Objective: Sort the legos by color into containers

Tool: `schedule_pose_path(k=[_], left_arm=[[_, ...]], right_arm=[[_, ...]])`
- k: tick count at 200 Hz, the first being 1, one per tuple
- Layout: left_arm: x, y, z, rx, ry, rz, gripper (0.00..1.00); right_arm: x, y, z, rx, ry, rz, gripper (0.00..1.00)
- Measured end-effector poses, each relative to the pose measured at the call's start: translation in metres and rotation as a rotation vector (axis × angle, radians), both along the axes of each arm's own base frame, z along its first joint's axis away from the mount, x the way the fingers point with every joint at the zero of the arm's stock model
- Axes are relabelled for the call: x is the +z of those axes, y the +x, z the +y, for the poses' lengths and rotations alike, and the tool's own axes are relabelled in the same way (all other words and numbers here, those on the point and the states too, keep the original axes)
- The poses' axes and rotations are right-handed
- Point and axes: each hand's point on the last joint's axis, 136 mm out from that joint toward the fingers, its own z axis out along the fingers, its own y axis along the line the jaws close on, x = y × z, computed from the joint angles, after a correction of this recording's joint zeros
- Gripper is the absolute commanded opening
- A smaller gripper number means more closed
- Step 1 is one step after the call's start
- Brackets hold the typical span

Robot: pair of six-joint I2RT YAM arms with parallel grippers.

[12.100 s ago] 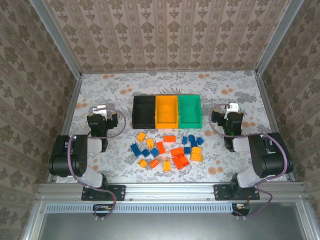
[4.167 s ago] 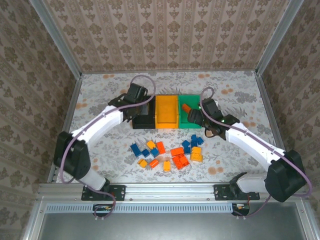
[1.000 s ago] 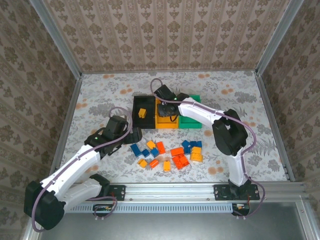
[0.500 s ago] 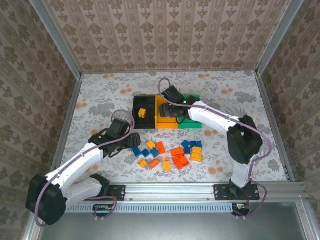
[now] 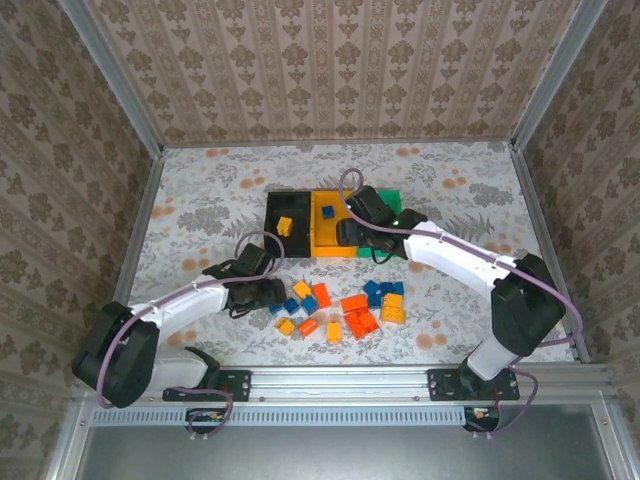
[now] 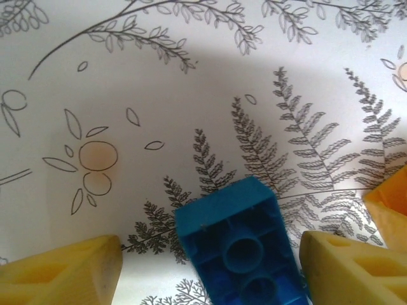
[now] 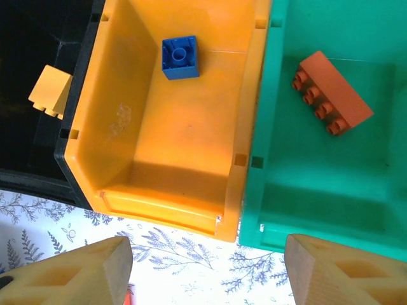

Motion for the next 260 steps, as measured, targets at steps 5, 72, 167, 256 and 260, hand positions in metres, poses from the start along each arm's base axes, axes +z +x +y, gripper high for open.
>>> schedule_pose_path(k=[5, 72, 167, 256, 260], left_arm=[[-0.001, 0.000, 0.001, 0.004, 0.009, 0.002, 0.62], [-0.001, -0.002, 0.008, 0.004, 0.043, 0.005, 0.35], [0.139, 0.077, -0.077, -0.152, -0.127, -0.294, 0.33], [0.108, 0.181, -0.174, -0.288, -0.066, -0.304, 0.33], [0.106, 0.183, -0.175, -0.290, -0.066, -0.301, 0.33]], right_arm=[[0.001, -0.001, -0.001, -0.003, 0.000, -0.003, 0.67], [0.006, 0.002, -0.013, -0.032, 0.013, -0.024, 0.67], [0.012, -0.018, -0.060, -0.154, 0.070, -0.040, 0.67], [0.007, -0.051, -0.107, -0.247, 0.071, -0.034, 0.69], [0.007, -0.053, -0.108, -0.250, 0.073, -0.036, 0.69]])
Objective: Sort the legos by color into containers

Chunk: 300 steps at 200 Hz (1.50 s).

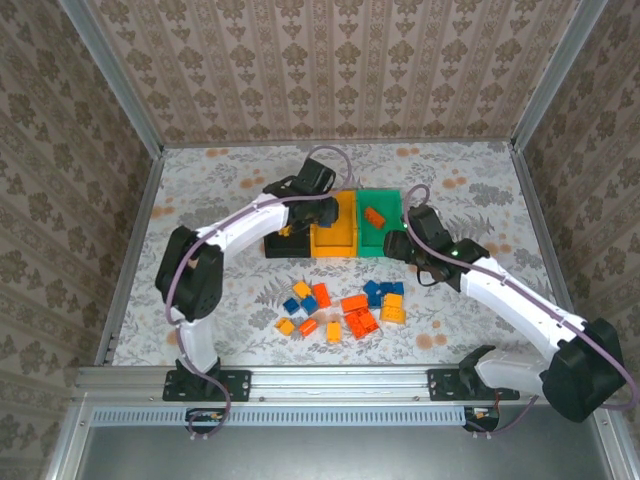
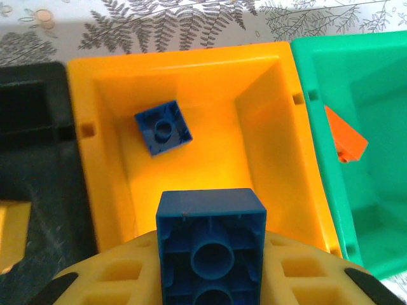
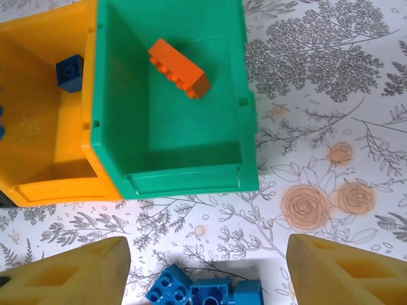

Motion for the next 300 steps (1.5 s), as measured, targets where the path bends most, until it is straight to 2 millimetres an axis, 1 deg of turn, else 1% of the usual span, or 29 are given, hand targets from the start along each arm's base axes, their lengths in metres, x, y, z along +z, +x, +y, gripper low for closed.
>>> schedule_pose_path(k=[29, 69, 84, 105, 125, 142, 154, 169, 178, 181, 183, 197, 219, 233, 240, 248, 260, 289, 300], left_arm=[[-0.014, 0.010, -0.013, -0.014, 0.009, 0.018, 0.37], [-0.021, 0.018, -0.028, -0.031, 0.007, 0.026, 0.41], [-0.025, 0.019, -0.033, -0.039, 0.010, 0.031, 0.45], [-0.032, 0.018, -0.033, -0.042, 0.018, 0.041, 0.57], [-0.032, 0.018, -0.033, -0.044, 0.016, 0.043, 0.66], [-0.032, 0.017, -0.034, -0.038, 0.009, 0.048, 0.73], [-0.028, 0.017, -0.035, -0.037, -0.007, 0.044, 0.79], [-0.019, 0.011, -0.034, -0.038, -0.034, 0.041, 0.86], [-0.009, 0.005, -0.031, -0.045, -0.051, 0.032, 0.91], [-0.005, 0.003, -0.031, -0.044, -0.060, 0.029, 0.98], [-0.003, 0.001, -0.030, -0.045, -0.063, 0.028, 0.99], [0.020, -0.010, -0.026, -0.052, -0.101, 0.001, 1.00], [0.062, -0.031, -0.022, -0.077, -0.169, -0.074, 1.00], [0.080, -0.046, -0.018, -0.094, -0.199, -0.109, 1.00], [0.085, -0.054, -0.015, -0.099, -0.209, -0.119, 1.00], [0.086, -0.062, -0.012, -0.106, -0.216, -0.122, 1.00], [0.082, -0.074, -0.004, -0.105, -0.211, -0.116, 1.00], [0.052, -0.092, 0.021, -0.069, -0.158, -0.070, 1.00], [0.042, -0.098, 0.029, -0.056, -0.140, -0.054, 1.00]], right_arm=[[-0.005, -0.008, -0.007, -0.013, 0.002, 0.006, 0.70], [-0.024, -0.019, -0.013, -0.032, -0.009, 0.057, 0.73], [-0.031, -0.023, -0.016, -0.040, -0.011, 0.076, 0.74], [-0.039, -0.028, -0.017, -0.048, -0.009, 0.096, 0.76], [-0.043, -0.030, -0.016, -0.046, 0.000, 0.111, 0.76], [-0.045, -0.032, -0.015, -0.050, 0.011, 0.120, 0.72], [-0.047, -0.032, -0.014, -0.049, 0.016, 0.127, 0.68], [-0.051, -0.034, -0.012, -0.042, 0.020, 0.144, 0.63], [-0.056, -0.036, -0.011, -0.036, 0.017, 0.160, 0.63], [-0.058, -0.036, -0.011, -0.035, 0.017, 0.166, 0.63], [-0.059, -0.037, -0.011, -0.034, 0.016, 0.169, 0.63], [-0.071, -0.039, -0.009, -0.025, 0.011, 0.211, 0.63], [-0.092, -0.044, -0.005, -0.011, 0.006, 0.278, 0.63], [-0.102, -0.046, -0.003, -0.005, 0.000, 0.313, 0.60], [-0.106, -0.046, -0.003, -0.004, -0.005, 0.323, 0.58], [-0.109, -0.047, -0.003, -0.005, -0.010, 0.333, 0.56], [-0.114, -0.048, -0.004, -0.004, -0.017, 0.343, 0.54], [-0.118, -0.048, -0.003, -0.002, -0.013, 0.347, 0.48], [-0.123, -0.051, -0.005, -0.005, -0.024, 0.362, 0.45]])
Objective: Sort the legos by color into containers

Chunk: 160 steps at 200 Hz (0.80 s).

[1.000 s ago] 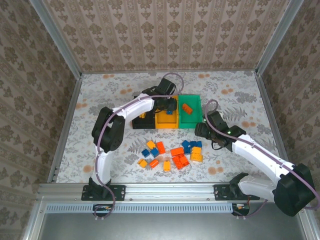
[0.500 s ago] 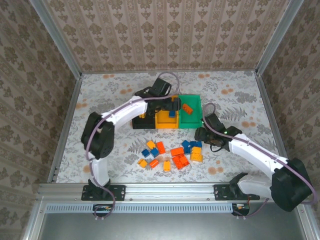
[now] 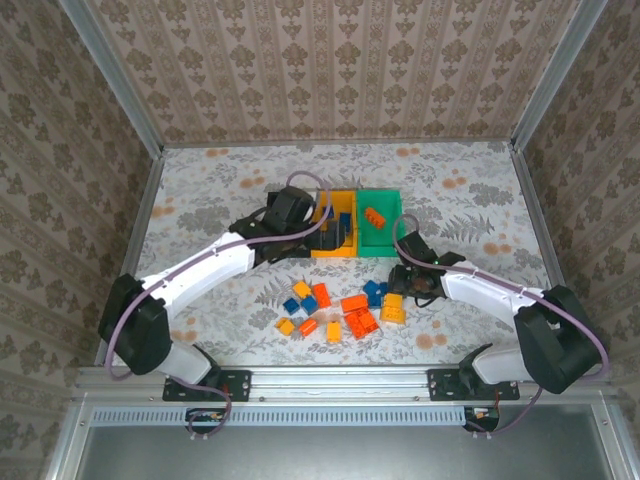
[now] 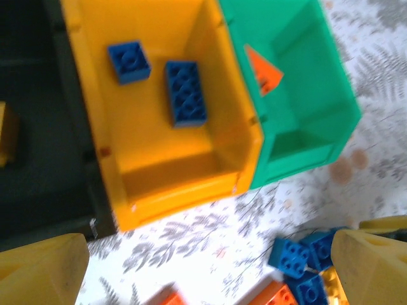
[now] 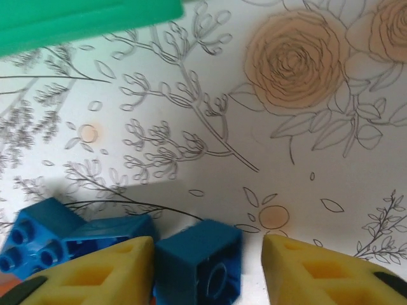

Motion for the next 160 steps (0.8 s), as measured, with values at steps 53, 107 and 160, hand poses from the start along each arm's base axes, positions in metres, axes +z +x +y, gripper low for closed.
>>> schedule_pose_path(k=[53, 107, 160], left_arm=[[-0.015, -0.015, 0.024, 0.048, 0.018, 0.023, 1.00], [-0.023, -0.019, 0.044, 0.096, 0.024, 0.035, 1.00], [-0.026, -0.022, 0.065, 0.137, 0.028, 0.028, 1.00]], right_arm=[[-0.006, -0.003, -0.008, -0.018, -0.028, 0.008, 0.36], [-0.002, -0.003, -0.016, -0.038, -0.041, 0.002, 0.33], [0.054, 0.013, -0.005, 0.005, 0.010, -0.113, 0.33]])
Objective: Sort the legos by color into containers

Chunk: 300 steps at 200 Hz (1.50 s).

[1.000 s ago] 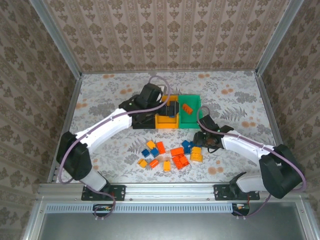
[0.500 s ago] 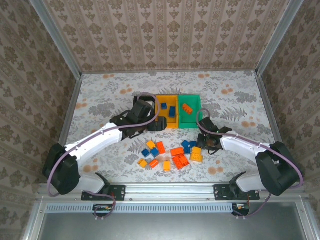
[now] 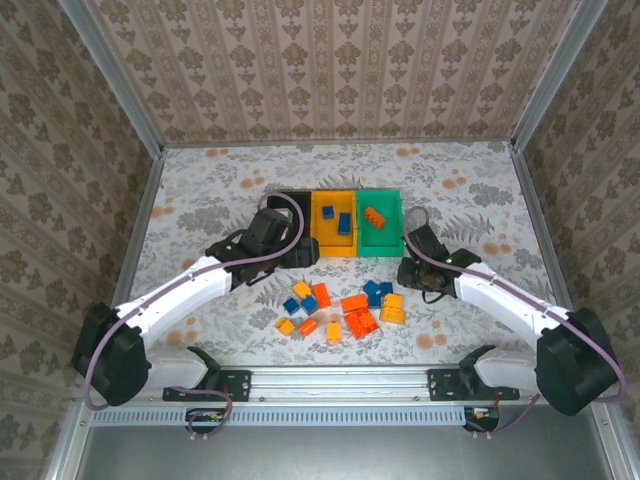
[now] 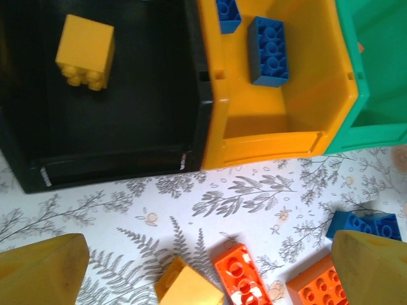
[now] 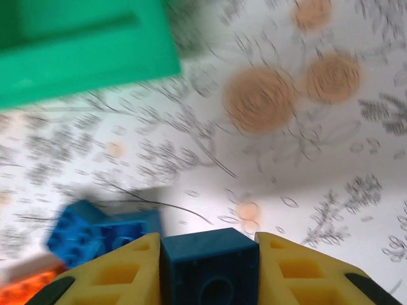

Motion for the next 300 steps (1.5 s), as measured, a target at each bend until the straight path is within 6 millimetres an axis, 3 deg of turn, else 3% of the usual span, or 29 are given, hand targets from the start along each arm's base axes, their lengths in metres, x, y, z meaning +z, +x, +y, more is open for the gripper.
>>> schedule_pose_path(k=[20, 37, 59, 83, 110, 128, 145, 169, 206, 249, 300], left_arm=[[-0.004, -0.005, 0.015, 0.025, 0.008, 0.002, 1.00], [-0.007, -0.011, 0.027, 0.042, 0.016, 0.007, 1.00], [-0.010, -0.021, 0.038, 0.052, 0.026, 0.011, 1.00], [-0.010, -0.030, 0.047, 0.059, 0.025, 0.011, 0.98], [-0.012, -0.035, 0.056, 0.075, 0.031, 0.020, 0.98], [-0.015, -0.037, 0.059, 0.076, 0.033, 0.029, 0.98], [-0.019, -0.040, 0.059, 0.071, 0.033, 0.043, 0.96], [-0.024, -0.042, 0.058, 0.059, 0.035, 0.066, 0.89], [-0.044, -0.046, 0.049, 0.019, 0.055, 0.140, 0.88], [-0.076, -0.054, 0.024, -0.081, 0.138, 0.226, 0.92], [-0.094, -0.045, 0.001, -0.155, 0.238, 0.236, 0.93]], right_arm=[[0.031, 0.018, 0.025, 0.060, 0.032, -0.065, 0.33], [0.055, 0.038, 0.059, 0.133, 0.059, -0.109, 0.34], [0.070, 0.069, 0.101, 0.199, 0.081, -0.145, 0.34], [0.062, 0.101, 0.135, 0.234, 0.074, -0.145, 0.34], [0.041, 0.128, 0.155, 0.248, 0.050, -0.122, 0.37], [0.032, 0.142, 0.165, 0.250, 0.041, -0.113, 0.46], [0.027, 0.151, 0.171, 0.257, 0.030, -0.109, 0.64], [0.032, 0.158, 0.175, 0.255, 0.029, -0.123, 0.73], [0.044, 0.158, 0.172, 0.253, 0.030, -0.151, 0.74], [0.059, 0.126, 0.148, 0.247, 0.041, -0.166, 0.75], [0.059, 0.097, 0.122, 0.221, 0.049, -0.162, 0.76]])
